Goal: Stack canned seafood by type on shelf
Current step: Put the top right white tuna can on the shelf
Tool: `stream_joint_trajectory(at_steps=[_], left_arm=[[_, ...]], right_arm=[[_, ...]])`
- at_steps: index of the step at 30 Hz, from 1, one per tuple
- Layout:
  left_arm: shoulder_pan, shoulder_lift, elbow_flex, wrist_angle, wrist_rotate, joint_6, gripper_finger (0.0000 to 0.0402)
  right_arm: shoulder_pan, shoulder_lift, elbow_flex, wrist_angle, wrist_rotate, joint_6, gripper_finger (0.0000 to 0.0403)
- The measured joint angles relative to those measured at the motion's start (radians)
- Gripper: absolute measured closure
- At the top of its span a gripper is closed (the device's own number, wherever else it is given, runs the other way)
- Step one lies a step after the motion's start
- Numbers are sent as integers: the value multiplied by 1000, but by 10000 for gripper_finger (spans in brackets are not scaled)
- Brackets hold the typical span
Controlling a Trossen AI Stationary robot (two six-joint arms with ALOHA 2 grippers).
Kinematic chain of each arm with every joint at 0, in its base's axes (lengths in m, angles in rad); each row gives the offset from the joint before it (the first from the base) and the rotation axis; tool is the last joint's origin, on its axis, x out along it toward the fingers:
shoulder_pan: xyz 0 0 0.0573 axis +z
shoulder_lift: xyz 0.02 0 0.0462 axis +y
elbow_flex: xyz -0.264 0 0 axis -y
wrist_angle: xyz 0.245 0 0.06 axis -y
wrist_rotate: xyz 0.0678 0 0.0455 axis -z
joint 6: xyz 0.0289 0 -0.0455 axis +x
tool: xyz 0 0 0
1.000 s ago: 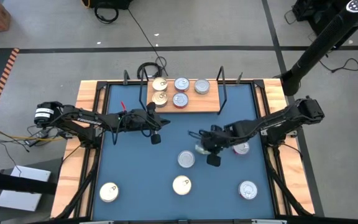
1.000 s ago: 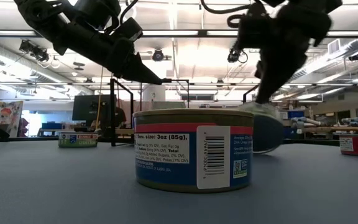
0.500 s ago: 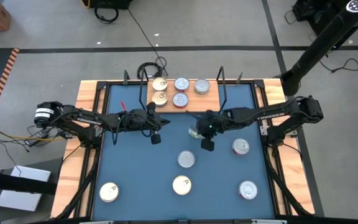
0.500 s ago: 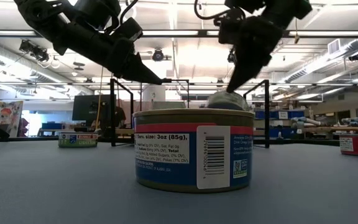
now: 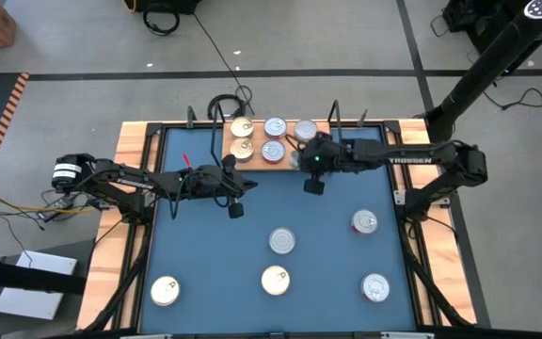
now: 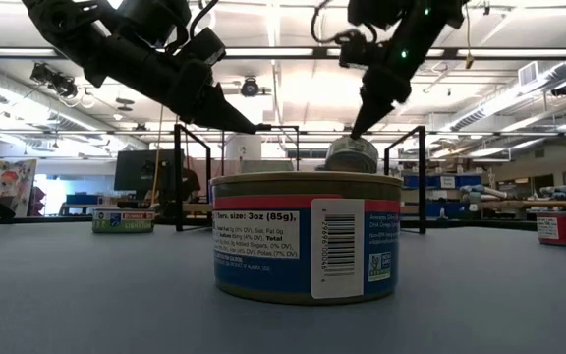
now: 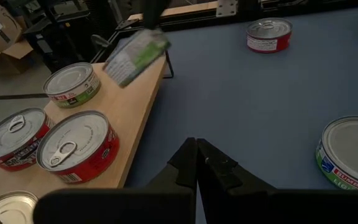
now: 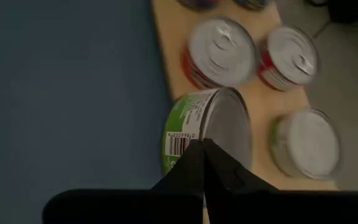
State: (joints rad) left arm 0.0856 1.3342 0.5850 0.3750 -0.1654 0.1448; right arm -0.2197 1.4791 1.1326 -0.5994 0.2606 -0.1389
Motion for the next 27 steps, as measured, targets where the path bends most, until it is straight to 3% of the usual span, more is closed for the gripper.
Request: stream_joint_trajectory(at_steps=[8, 20, 27], left_arm=[[-1, 0, 0, -1, 0, 1, 390], [-2, 0, 0, -3, -3, 3, 390], [-2, 0, 0, -4, -3, 3, 390]], right_arm=[[-96, 42, -18, 22, 4, -103, 398], [-115, 101, -20, 40, -1, -133, 393], [-177, 136, -20, 1, -110, -109, 399]])
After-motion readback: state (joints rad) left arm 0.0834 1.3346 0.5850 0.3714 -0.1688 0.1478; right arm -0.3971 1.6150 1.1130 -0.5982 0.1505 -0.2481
